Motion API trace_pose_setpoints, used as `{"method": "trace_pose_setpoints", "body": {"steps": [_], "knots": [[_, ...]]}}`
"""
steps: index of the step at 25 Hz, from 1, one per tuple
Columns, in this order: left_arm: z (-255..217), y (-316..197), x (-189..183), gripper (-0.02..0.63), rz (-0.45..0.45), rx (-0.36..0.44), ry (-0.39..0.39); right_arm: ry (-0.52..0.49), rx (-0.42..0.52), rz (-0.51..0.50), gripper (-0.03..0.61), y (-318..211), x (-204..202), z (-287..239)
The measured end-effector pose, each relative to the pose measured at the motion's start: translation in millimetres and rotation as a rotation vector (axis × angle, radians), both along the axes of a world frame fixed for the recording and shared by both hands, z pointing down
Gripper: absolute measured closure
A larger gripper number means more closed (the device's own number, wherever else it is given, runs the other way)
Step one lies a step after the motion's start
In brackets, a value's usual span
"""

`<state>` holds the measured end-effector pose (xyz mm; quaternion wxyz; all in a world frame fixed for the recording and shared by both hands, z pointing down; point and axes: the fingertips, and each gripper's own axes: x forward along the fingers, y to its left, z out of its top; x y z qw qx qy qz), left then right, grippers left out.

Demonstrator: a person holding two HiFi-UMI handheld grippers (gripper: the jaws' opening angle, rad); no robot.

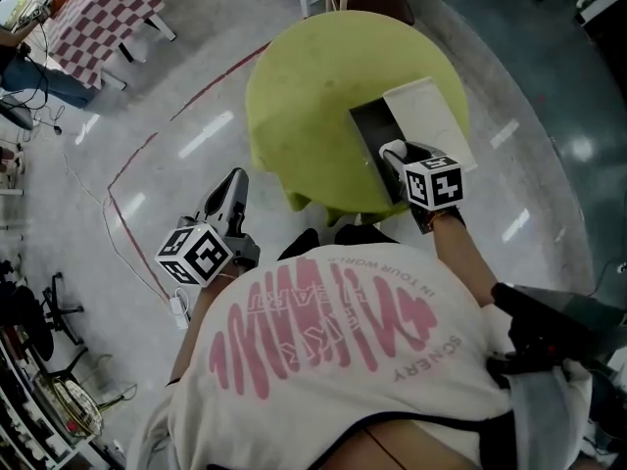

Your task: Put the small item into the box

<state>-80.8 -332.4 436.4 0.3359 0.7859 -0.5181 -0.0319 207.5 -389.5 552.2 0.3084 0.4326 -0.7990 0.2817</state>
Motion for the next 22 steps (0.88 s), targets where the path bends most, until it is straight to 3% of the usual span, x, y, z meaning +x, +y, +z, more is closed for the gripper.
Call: {"method": "trace_pose_setpoints", "body": {"steps": [9,22], "knots": [[3.2,13.6,-14.1,0.606,-0.016,-0.008,0.001,0.053,-0.059,0.004,0.407,9.3,-1.0,19.8],[8.9,8.3,-19.6,0.606,-0.022,-0.022,0.004,0.145,-0.070,-0.040,0.407,3.8,-2.0,30.9]]}}
